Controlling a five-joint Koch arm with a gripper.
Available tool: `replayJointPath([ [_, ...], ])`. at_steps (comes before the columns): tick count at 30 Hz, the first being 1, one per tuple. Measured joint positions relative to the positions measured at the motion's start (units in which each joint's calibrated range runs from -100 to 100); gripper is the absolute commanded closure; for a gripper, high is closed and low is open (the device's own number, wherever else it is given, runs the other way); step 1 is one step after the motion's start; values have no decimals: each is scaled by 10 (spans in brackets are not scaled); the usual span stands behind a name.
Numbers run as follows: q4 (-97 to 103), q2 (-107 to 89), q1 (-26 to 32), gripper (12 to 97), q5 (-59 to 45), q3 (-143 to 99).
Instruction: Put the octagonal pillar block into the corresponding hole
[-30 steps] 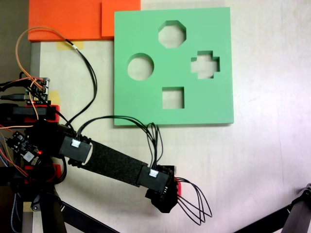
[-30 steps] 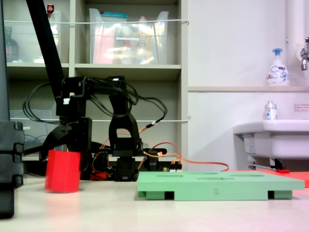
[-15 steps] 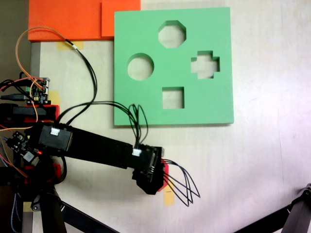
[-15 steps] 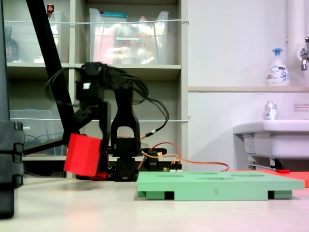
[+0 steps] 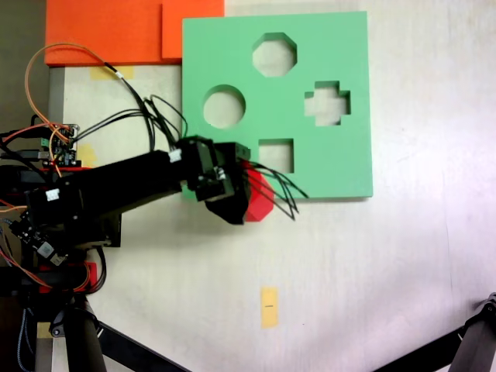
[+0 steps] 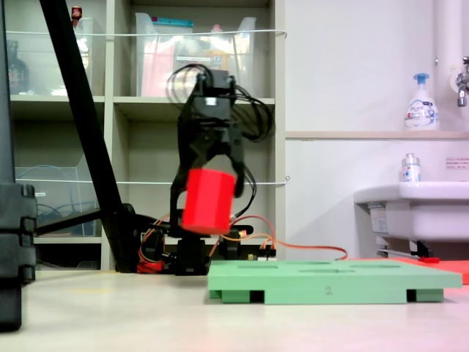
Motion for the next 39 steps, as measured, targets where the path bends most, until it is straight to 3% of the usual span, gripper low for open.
replayJointPath([
  [14,-6,278,102,821,104,210],
  [22,2,540,137,821,141,467],
  [39,112,610,167,820,158,476],
])
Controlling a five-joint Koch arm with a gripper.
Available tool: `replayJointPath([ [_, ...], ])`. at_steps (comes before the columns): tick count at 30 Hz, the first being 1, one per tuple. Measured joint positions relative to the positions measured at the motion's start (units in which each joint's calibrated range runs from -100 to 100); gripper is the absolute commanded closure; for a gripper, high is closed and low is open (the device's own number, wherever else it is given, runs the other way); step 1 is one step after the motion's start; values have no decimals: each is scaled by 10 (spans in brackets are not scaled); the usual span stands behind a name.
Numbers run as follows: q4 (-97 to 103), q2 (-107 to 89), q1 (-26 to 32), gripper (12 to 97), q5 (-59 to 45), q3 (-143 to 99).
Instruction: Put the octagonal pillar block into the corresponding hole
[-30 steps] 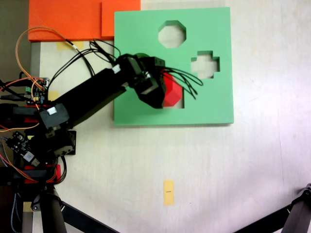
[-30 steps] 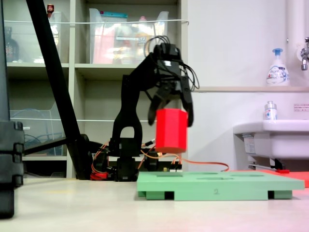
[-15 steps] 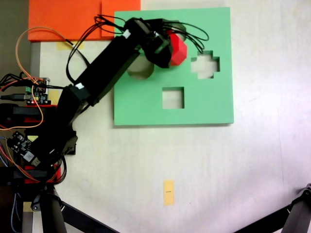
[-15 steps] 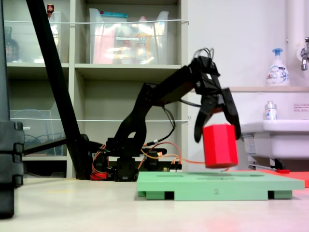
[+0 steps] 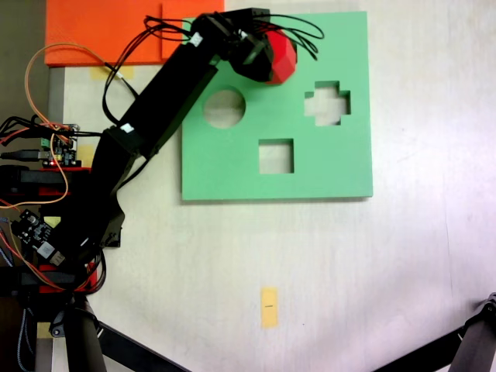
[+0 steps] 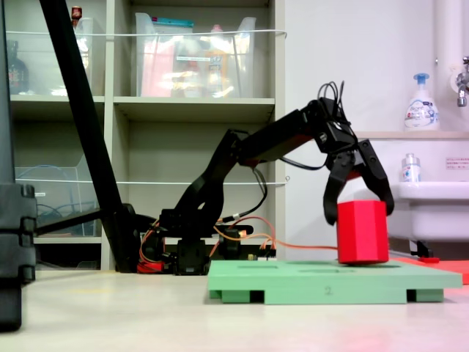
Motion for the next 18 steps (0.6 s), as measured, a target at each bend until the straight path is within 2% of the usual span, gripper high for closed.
replayJointPath([
  [18,0,3,0,820,0,1],
])
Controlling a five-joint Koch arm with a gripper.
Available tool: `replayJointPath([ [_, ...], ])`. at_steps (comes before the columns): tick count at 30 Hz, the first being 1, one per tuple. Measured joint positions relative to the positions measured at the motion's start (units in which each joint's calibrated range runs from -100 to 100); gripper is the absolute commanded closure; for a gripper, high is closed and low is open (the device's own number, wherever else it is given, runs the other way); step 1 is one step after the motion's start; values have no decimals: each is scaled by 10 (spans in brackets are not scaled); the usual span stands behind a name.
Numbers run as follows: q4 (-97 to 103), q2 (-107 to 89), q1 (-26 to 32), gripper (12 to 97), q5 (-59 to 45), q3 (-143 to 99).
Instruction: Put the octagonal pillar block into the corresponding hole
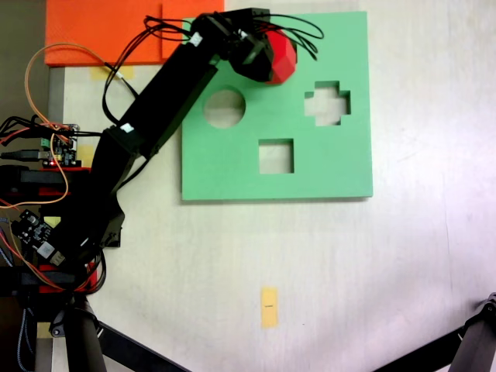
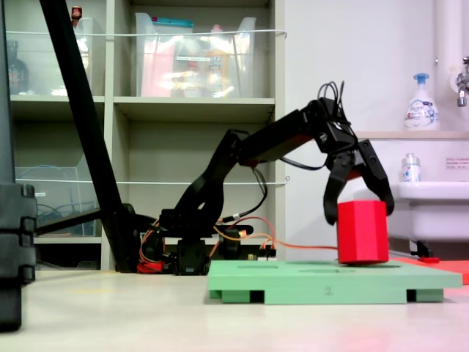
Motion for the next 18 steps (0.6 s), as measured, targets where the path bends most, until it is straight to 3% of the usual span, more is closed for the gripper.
replayJointPath([
  [18,7,-4,6,820,0,7],
])
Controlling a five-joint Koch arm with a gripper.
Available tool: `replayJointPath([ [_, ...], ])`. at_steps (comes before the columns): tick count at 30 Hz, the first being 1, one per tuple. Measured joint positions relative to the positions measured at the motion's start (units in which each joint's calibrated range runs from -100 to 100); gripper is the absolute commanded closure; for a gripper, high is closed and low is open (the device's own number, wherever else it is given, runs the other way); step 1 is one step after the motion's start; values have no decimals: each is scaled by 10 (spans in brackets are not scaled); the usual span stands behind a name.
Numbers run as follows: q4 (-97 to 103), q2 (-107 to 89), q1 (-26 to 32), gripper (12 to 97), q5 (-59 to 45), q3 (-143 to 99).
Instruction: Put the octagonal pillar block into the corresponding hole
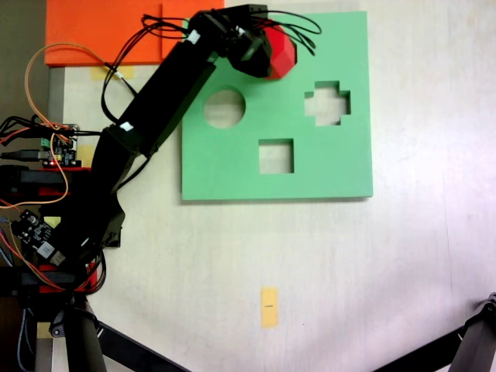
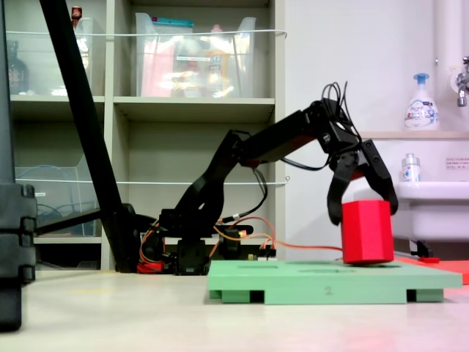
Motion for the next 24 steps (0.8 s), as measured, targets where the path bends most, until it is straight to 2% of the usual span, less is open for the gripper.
replayJointPath([
  [24,50,74,2,816,21,21],
])
